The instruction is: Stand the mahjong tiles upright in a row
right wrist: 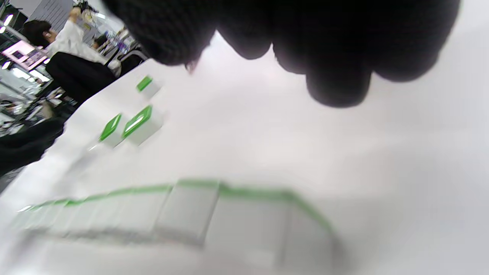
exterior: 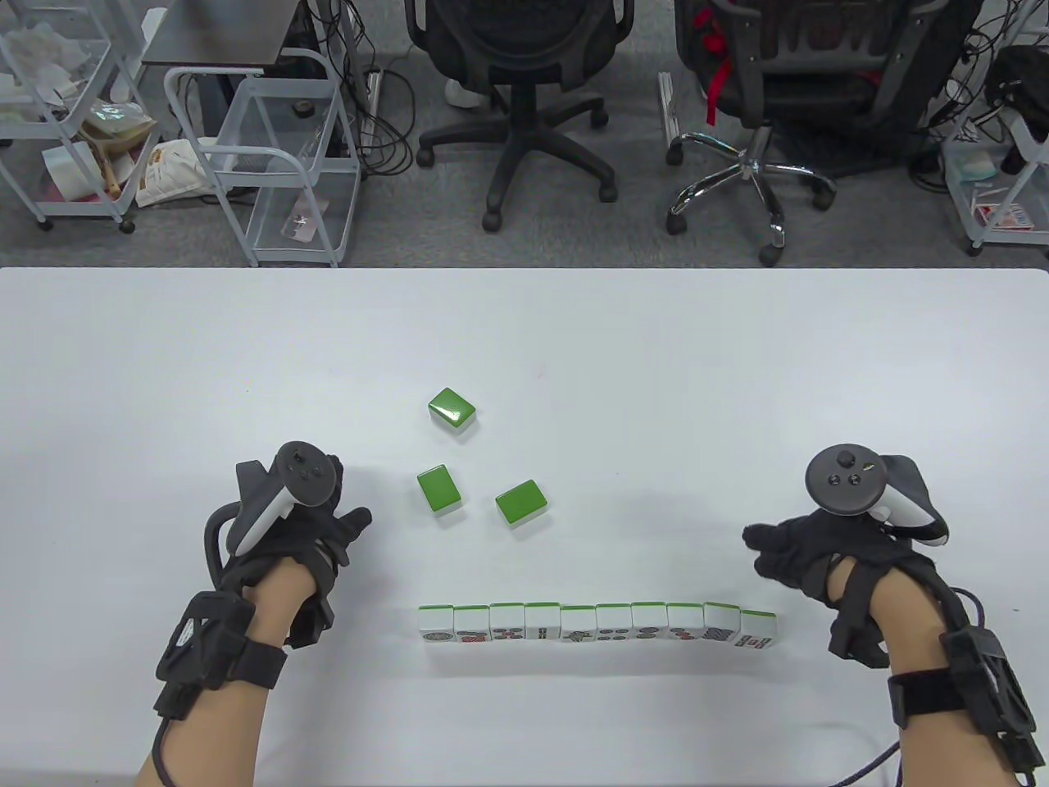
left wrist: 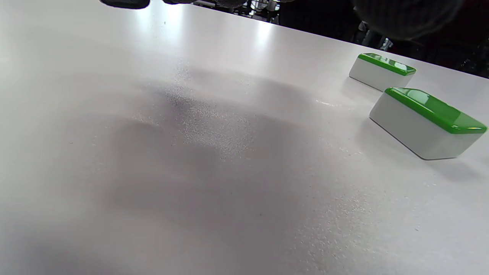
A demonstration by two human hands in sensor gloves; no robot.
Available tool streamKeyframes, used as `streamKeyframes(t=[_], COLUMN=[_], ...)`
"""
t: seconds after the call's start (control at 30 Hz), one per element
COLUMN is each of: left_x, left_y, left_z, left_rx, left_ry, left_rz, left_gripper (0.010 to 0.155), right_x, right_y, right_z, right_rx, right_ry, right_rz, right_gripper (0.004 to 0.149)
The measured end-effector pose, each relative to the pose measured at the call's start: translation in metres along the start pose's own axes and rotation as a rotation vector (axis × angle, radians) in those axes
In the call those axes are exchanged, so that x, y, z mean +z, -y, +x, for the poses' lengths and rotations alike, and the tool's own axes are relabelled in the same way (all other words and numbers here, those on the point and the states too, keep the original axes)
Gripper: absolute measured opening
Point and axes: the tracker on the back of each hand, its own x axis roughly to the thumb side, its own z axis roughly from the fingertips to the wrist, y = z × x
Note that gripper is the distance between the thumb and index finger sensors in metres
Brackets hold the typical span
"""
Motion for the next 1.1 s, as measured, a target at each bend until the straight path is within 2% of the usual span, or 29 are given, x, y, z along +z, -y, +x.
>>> streamKeyframes(t=[0.13, 0.33, 0.43, 0.53, 0.63, 0.73, 0.93, 1.1], left_x=[0.002, 0.005, 0.005, 0.005, 0.004, 0.003, -0.010, -0.028], left_y=[-0.002, 0.000, 0.001, 0.003, 0.009, 0.011, 0.014, 0.021], left_z=[0.005, 0.014, 0.019, 0.026, 0.042, 0.064, 0.105, 0.125], left_rx=[0.006, -0.005, -0.020, -0.029, -0.036, -0.091, -0.345, -0.442], left_ry=[0.025, 0.062, 0.076, 0.101, 0.203, 0.227, 0.222, 0.168], left_rz=[0.029, 0.044, 0.060, 0.071, 0.054, 0.075, 0.032, 0.034], left_gripper=[0.083, 0.082, 0.082, 0.082, 0.083, 0.085, 0.089, 0.090], right_x=[-0.001, -0.016, -0.022, -0.026, -0.030, -0.030, -0.023, -0.019], right_y=[0.009, -0.005, -0.014, -0.022, -0.027, -0.027, -0.024, -0.021], right_z=[0.023, 0.029, 0.023, 0.018, 0.018, 0.021, 0.026, 0.024], right_rx=[0.149, 0.235, 0.226, 0.190, 0.193, 0.202, 0.176, 0.139], right_ry=[-0.038, -0.107, -0.100, -0.107, -0.111, -0.105, -0.081, -0.086], right_rz=[-0.171, -0.363, -0.371, -0.320, -0.276, -0.272, -0.274, -0.282], right_gripper=[0.067, 0.075, 0.078, 0.080, 0.081, 0.082, 0.082, 0.082])
